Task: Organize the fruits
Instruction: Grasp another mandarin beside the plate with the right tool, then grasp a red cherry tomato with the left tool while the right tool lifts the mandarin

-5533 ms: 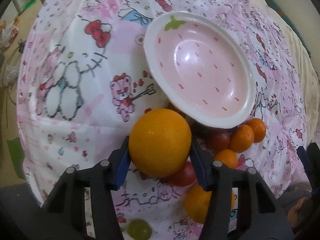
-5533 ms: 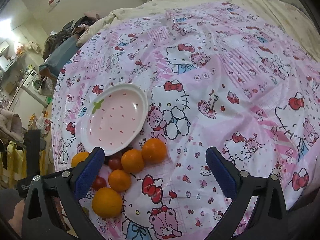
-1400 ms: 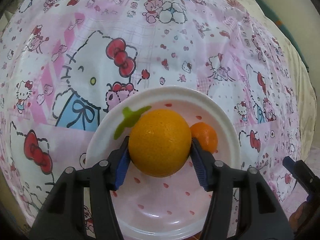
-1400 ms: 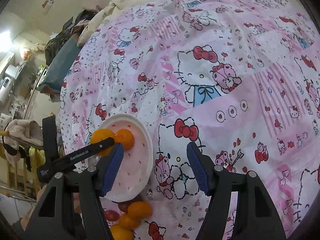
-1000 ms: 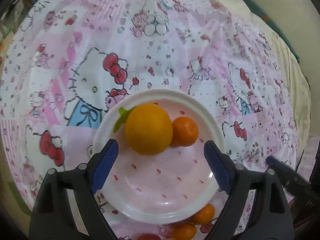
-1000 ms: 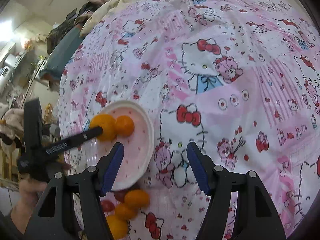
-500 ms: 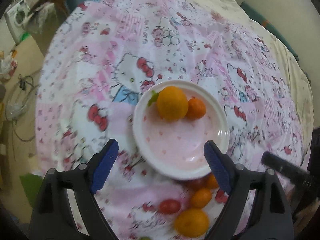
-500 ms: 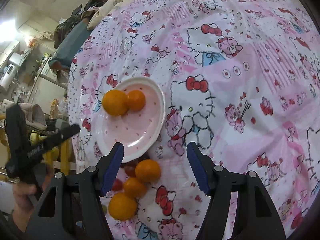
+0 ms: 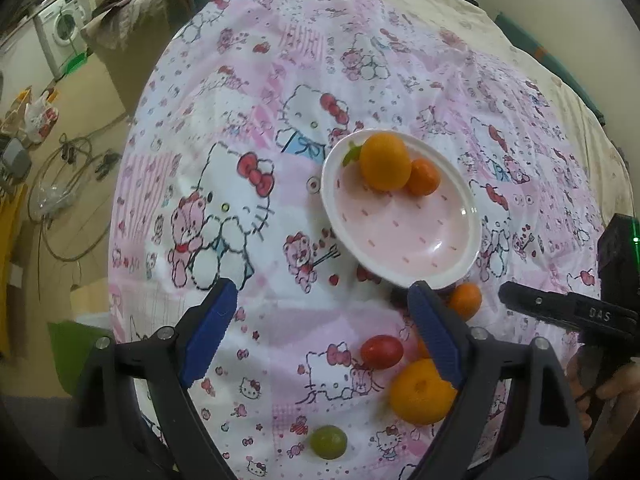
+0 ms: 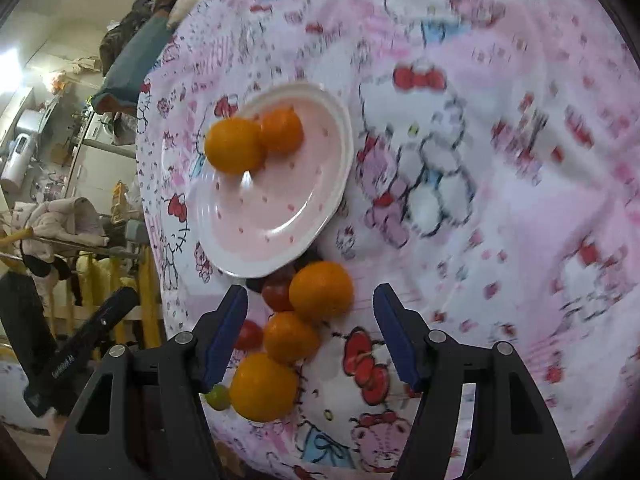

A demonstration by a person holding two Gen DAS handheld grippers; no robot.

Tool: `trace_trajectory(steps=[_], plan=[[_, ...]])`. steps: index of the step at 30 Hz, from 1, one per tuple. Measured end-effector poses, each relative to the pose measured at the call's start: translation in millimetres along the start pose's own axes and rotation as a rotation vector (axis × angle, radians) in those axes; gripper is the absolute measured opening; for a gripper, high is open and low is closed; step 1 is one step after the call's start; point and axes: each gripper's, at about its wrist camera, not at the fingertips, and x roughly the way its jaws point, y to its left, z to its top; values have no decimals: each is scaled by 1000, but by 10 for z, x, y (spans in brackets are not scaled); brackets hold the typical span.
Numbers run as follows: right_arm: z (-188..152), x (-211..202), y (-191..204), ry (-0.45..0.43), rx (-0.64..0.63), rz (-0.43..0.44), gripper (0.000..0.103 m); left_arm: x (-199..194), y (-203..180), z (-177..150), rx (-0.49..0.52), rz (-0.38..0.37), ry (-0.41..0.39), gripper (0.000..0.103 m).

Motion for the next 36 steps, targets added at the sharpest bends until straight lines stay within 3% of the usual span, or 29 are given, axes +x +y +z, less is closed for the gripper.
trace_trajectory(steps=[4,14,20,26,29,32,33,36], plan=[[-50,136,-8,1,13,-21,67,80,34,-4,-22,-7,15,85],[-18,464,0,65,5,-76,47,256,-25,9,-24,-36,72,85],[-27,446,37,61,-26,-94,46,329,-60,29,-15,0,87,85],[23,274,11,7,-15,-67,46,604,-121,-111,-20,-32,232,84],[50,142,-48,-25,15,-42,46,678,-236,-198,-7,-61,281,74],[70,34,-68,-53,24,-33,46,756,-374,-269,5,-84,328,59],[79,-5,-78,-65,23,-39,46,775,-415,-287,3,-101,340,49],[99,-69,-103,-81,21,-41,46,842,-565,-331,36,-72,371,45]])
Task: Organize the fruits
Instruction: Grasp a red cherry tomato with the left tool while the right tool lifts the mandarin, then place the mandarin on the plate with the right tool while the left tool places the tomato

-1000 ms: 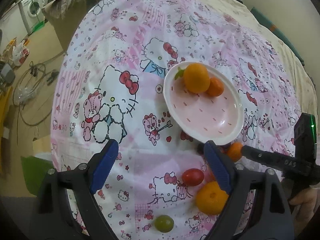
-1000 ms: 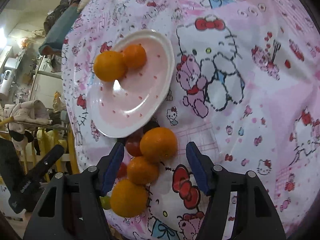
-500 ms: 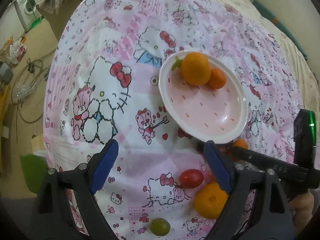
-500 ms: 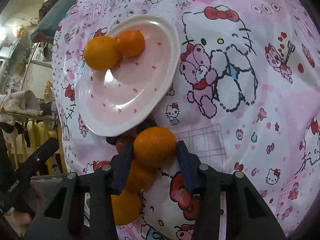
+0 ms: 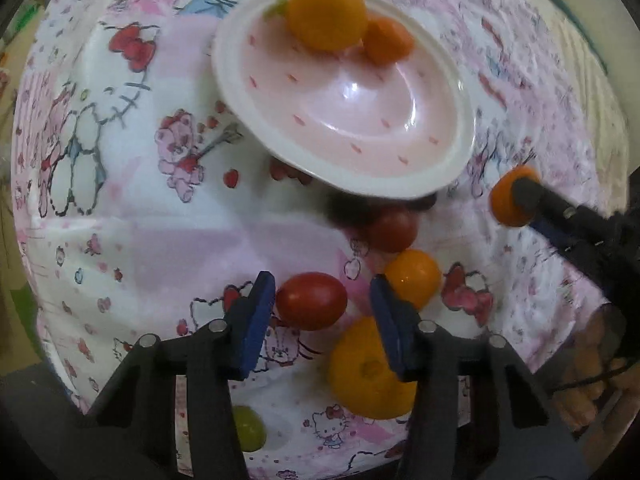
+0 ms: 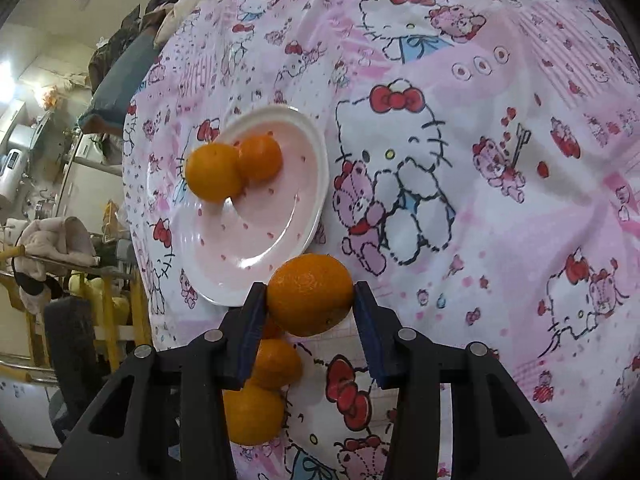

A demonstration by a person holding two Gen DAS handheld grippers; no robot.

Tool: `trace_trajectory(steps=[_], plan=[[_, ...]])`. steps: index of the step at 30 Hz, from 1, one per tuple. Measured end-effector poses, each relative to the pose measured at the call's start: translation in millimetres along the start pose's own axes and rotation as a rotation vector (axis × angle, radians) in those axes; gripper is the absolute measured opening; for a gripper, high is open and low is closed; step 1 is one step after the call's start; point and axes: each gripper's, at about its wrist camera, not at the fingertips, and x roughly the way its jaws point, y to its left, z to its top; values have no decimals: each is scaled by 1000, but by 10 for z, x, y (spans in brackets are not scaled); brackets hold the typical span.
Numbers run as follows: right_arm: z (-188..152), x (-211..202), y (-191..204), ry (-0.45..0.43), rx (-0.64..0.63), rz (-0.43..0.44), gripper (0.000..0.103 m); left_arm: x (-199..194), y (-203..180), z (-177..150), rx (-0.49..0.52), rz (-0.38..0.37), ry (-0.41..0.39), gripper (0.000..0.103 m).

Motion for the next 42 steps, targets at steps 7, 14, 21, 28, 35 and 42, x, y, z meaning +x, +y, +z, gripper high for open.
trace_trajectory(steps=[7,14,21,28,35,42], plan=[[8,-56,-50,-13,1,0,46,103,-163,-8,36,91,29,35],[40,-111,-54,-26,8,20,46,42,-146,11,24,43,14,35],[137,-229,19,-49,1,60,46,-678,158,229,-62,-94,-92,35],[412,-348,162,-96,-23,103,45,-876,375,683,-58,-70,-171,35],[700,-374,238,-122,-70,87,46,-627,245,1007,-4,22,-205,35],[863,34,163,-48,-60,61,46,-369,162,1042,53,29,-208,35]])
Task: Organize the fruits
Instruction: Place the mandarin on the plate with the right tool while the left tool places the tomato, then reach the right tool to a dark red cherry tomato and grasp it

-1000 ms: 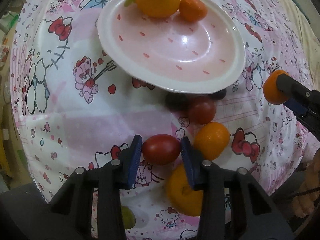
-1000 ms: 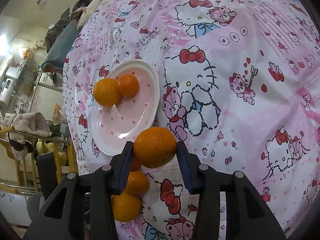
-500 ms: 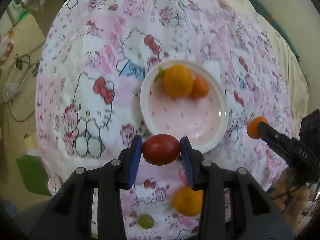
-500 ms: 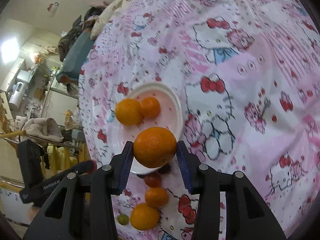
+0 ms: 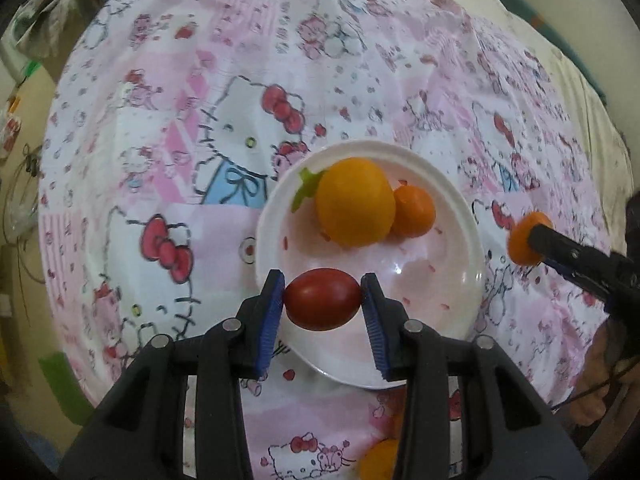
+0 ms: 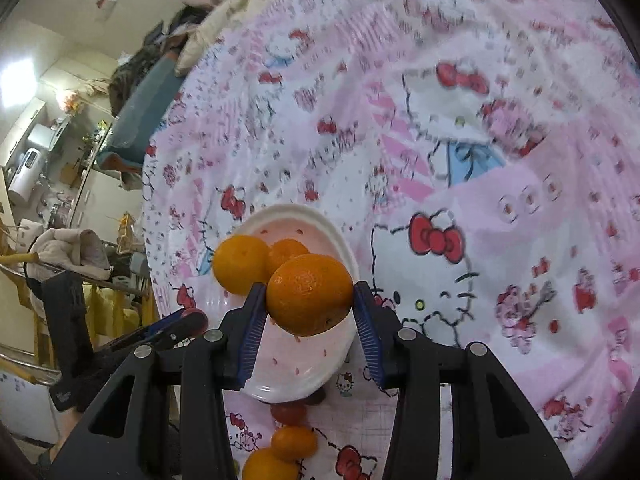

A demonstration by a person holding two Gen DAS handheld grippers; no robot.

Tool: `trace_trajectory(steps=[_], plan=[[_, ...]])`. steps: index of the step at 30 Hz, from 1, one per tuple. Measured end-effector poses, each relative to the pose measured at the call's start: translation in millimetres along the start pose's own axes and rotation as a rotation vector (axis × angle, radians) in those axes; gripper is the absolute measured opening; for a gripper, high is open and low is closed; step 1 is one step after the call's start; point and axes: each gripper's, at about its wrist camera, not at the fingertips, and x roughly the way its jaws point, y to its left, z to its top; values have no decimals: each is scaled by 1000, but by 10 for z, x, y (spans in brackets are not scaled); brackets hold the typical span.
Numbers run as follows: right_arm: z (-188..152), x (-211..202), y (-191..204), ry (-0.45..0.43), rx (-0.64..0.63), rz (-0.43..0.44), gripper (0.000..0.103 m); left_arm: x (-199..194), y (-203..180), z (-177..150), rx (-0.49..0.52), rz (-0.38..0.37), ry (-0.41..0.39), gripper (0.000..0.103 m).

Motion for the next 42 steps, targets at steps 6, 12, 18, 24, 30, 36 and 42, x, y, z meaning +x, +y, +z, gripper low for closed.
trace_trajectory(steps=[6,12,18,24,30,36,42], plan=[[66,311,44,55,-39,-26,46,214,-80,-20,50,44,39,35],[125,545,81,95,-60,-41,46,259,-96,-23,59,68,42,35],[116,585,73,95,-80,-65,47,254,-125,1,84,79,12,36],[120,576,52,97,-62,-54,48,270,-128,9,75,75,20,36],[112,579,77,103,-76,-72,48,248,-141,-7,93,96,19,36],[119,577,59,105,-61,-60,50,217,-100,11,68,93,4,56],[131,530,78,87,-64,-52,56,172,-138,18,98,123,-25,57]])
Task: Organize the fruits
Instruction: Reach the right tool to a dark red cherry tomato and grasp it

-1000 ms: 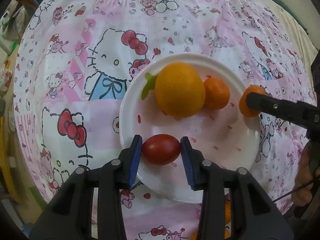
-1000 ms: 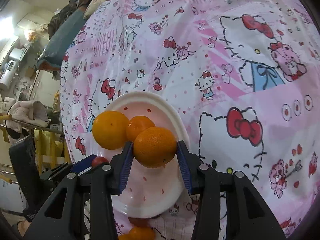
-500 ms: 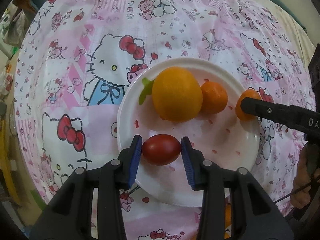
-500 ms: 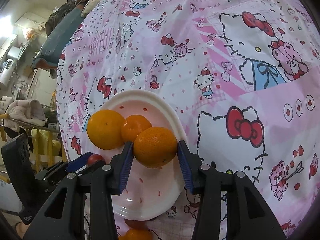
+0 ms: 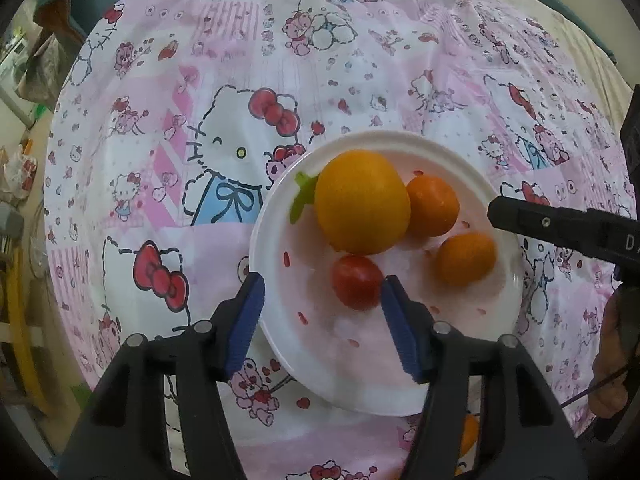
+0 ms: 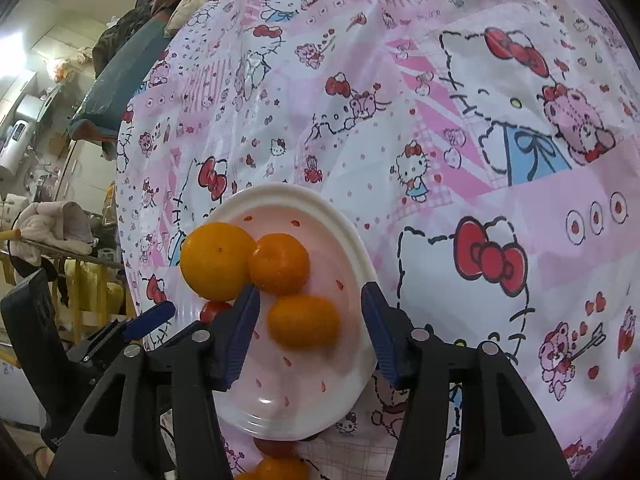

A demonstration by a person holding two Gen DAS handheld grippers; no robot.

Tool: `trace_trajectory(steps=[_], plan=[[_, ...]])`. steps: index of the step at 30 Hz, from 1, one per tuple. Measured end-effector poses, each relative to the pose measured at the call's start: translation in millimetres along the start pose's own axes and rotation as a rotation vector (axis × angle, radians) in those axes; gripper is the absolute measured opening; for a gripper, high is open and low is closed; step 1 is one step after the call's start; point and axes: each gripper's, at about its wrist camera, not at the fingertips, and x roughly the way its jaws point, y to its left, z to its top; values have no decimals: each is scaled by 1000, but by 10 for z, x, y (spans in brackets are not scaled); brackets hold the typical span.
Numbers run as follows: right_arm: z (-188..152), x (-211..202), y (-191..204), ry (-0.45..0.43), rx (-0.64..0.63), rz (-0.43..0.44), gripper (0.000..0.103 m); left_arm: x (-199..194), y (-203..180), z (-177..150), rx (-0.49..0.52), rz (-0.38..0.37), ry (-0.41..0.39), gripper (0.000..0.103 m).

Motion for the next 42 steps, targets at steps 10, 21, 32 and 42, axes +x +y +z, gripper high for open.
trace_trajectory(steps=[10,21,32,42], plan=[[7,-147,-37,-29,11,1,56,-173,56,2,-30,5,-57,57],[-284,-433,-38,-32,20,-46,56,-558,342,-142,-150,17,-123,57],[-664,-635,132,-34,-9,-7,56,-668,586,-458,-205,-2,-109,57],[-1022,-549,72,10,18,-15,56,-807,518,-787,-185,-19,-148,57]])
